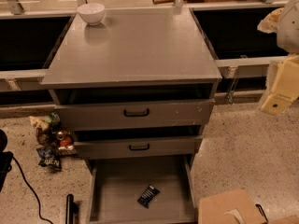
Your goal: Pick rxbar blueberry from bottom drawer and place on counter
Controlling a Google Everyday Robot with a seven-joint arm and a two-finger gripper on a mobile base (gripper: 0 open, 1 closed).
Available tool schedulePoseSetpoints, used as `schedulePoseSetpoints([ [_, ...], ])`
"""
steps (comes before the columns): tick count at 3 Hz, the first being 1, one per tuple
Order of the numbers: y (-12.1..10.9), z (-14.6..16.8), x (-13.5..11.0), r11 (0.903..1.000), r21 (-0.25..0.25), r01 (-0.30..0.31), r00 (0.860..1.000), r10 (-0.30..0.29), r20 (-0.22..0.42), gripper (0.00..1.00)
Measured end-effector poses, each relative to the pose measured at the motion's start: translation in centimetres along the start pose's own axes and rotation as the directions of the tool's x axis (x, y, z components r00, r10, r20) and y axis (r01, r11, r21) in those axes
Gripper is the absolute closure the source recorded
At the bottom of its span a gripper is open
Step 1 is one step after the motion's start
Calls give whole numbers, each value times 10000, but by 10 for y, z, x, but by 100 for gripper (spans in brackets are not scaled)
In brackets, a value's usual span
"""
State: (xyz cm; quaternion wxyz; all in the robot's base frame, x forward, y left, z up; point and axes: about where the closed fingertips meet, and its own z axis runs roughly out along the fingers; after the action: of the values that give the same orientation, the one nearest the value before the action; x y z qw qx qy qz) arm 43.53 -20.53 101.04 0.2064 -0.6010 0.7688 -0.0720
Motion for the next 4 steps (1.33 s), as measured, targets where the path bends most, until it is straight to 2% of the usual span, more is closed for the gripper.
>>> schedulePoseSetpoints([
  [1, 0, 0, 0, 10000, -1, 2, 10000, -2, 1, 0],
  [2, 13, 27, -1, 9989, -290, 355, 9992, -350, 181, 0],
  [3, 42, 81, -5, 9889, -1081, 1017, 9913, -917, 943, 0],
  [4, 76, 134, -14, 9674, -2008, 1540, 9752, -1161, 1887, 0],
])
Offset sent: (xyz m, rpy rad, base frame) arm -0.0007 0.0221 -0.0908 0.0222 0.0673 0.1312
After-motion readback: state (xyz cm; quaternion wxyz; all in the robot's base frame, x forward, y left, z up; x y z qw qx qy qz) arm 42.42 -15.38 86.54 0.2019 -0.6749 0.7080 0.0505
